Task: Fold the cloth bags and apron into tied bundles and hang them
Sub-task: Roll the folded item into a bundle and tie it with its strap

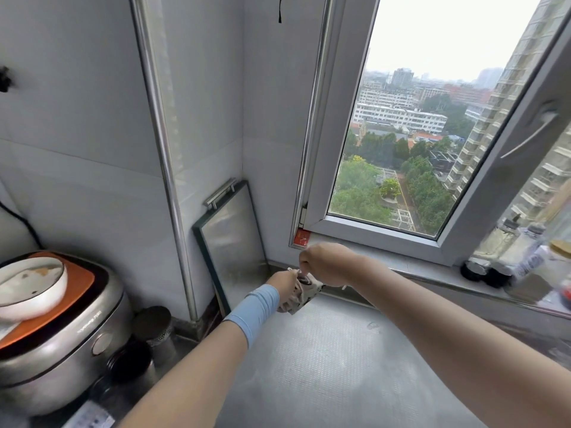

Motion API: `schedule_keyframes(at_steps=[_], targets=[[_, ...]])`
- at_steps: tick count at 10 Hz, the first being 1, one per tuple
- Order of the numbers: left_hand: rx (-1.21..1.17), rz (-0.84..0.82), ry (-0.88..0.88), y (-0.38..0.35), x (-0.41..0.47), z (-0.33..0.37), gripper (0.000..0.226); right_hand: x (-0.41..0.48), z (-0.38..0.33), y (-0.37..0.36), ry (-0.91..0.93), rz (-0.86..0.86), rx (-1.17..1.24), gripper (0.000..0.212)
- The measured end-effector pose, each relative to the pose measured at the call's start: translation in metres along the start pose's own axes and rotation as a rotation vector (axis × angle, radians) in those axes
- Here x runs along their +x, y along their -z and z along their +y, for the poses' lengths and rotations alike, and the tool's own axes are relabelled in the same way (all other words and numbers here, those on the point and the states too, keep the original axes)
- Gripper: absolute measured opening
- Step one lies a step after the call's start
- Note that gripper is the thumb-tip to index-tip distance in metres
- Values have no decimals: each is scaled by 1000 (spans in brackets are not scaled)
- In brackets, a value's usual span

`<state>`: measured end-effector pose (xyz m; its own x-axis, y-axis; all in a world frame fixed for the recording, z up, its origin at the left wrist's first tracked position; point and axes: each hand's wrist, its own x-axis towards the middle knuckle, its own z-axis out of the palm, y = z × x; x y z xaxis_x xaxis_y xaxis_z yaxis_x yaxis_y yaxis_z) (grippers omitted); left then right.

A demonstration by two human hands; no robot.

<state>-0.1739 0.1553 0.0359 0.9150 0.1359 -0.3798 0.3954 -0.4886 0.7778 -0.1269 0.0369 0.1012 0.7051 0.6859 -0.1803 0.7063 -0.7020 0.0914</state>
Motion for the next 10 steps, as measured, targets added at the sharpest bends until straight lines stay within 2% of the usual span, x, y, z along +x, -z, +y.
schedule_keyframes(at_steps=[1,2,3,4,6,7,8,9,10], targets=[[-552,122,231,-4,9,-16,41,-5,3,-21,51,53,91,19],[-630,132,262,-6,12,-25,44,-17,8,-47,62,193,103,24],[-699,164,181,-13,15,-28,43,-28,10,-72,-125,32,569,23],[-717,166,64,-20,7,-24,39,-33,18,-93,-332,-163,1153,18],[-520,71,-203,-31,-1,-32,27,-22,33,-104,-511,-196,1533,20],[-404,26,-299,-38,4,-41,31,-14,38,-102,-579,-185,1762,28],[-221,65,-388,-45,12,-57,34,-10,40,-103,-566,-297,1947,53],[-58,88,-413,-53,21,-77,36,-3,32,-112,-541,-328,1879,46],[-24,86,-408,-61,25,-94,35,4,21,-136,-614,-162,1877,33]])
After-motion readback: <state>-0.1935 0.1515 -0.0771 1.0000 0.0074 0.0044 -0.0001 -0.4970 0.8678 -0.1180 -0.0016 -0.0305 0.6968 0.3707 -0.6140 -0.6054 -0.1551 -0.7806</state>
